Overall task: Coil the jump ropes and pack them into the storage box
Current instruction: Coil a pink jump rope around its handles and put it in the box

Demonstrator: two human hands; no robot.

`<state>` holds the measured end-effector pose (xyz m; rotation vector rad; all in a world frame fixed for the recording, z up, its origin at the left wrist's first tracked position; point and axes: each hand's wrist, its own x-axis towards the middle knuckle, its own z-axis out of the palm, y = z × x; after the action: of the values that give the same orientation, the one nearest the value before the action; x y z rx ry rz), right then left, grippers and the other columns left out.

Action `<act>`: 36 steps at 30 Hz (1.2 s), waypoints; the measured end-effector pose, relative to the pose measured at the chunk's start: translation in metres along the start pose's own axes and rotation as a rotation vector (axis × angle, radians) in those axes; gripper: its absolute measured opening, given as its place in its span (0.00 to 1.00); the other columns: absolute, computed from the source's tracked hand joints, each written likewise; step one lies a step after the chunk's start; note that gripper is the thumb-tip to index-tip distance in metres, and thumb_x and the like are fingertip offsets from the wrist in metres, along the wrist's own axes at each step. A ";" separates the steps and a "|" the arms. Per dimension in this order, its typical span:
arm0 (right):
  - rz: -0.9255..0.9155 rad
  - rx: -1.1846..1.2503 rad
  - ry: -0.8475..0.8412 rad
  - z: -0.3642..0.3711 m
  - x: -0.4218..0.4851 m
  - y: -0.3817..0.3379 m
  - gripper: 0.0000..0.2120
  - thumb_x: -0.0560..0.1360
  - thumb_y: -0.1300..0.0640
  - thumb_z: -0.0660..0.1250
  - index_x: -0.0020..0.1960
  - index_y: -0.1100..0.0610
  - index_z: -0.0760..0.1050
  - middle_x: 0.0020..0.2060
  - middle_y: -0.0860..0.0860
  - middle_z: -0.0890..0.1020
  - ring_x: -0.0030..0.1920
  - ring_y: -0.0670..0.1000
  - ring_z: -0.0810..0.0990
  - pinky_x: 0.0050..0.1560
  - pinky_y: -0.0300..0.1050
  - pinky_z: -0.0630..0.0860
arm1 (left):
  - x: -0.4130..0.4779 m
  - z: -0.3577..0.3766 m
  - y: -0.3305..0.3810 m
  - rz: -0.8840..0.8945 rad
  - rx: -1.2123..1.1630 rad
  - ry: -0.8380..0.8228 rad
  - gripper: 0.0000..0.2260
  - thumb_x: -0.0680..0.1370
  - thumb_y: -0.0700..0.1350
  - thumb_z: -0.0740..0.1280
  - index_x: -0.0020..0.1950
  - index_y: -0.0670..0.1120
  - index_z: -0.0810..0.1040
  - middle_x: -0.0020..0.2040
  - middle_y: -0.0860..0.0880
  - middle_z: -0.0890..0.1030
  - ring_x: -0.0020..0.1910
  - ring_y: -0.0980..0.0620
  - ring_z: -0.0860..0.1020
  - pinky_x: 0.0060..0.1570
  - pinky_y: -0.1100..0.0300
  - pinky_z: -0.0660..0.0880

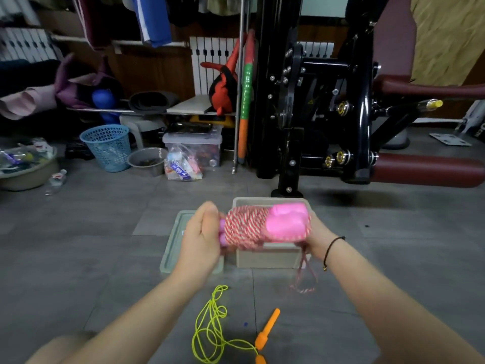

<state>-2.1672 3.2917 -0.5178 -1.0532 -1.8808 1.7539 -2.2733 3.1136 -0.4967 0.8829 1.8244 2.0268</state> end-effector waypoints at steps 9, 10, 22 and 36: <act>-0.232 -0.392 -0.287 0.086 -0.045 0.006 0.13 0.80 0.56 0.59 0.38 0.51 0.75 0.18 0.43 0.69 0.22 0.38 0.67 0.28 0.33 0.61 | 0.077 -0.042 -0.020 -0.072 0.290 0.445 0.13 0.77 0.48 0.53 0.34 0.49 0.70 0.36 0.41 0.77 0.37 0.44 0.74 0.40 0.48 0.74; -0.299 -0.495 -0.275 0.085 -0.048 0.002 0.13 0.80 0.54 0.60 0.37 0.48 0.75 0.21 0.44 0.71 0.25 0.39 0.69 0.31 0.36 0.64 | 0.080 -0.042 -0.024 -0.063 0.378 0.433 0.13 0.79 0.46 0.53 0.37 0.45 0.69 0.37 0.38 0.77 0.38 0.42 0.73 0.39 0.50 0.70; -0.978 -1.209 0.060 0.032 -0.068 -0.050 0.24 0.73 0.34 0.55 0.36 0.50 0.78 0.33 0.49 0.81 0.37 0.53 0.80 0.31 0.42 0.65 | 0.036 0.008 -0.034 0.256 1.097 -0.308 0.13 0.81 0.50 0.56 0.53 0.40 0.69 0.47 0.34 0.80 0.49 0.33 0.77 0.39 0.48 0.67; -0.403 -0.688 -0.261 0.025 -0.045 -0.048 0.17 0.81 0.63 0.55 0.38 0.45 0.66 0.30 0.44 0.66 0.27 0.37 0.69 0.32 0.27 0.66 | 0.010 0.005 0.011 -0.033 -0.141 0.146 0.16 0.78 0.40 0.52 0.30 0.49 0.61 0.25 0.51 0.63 0.22 0.55 0.63 0.21 0.66 0.58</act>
<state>-2.1686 3.2446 -0.4656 -0.5744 -2.7292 1.0688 -2.2755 3.1217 -0.4839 0.6777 1.7291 2.2201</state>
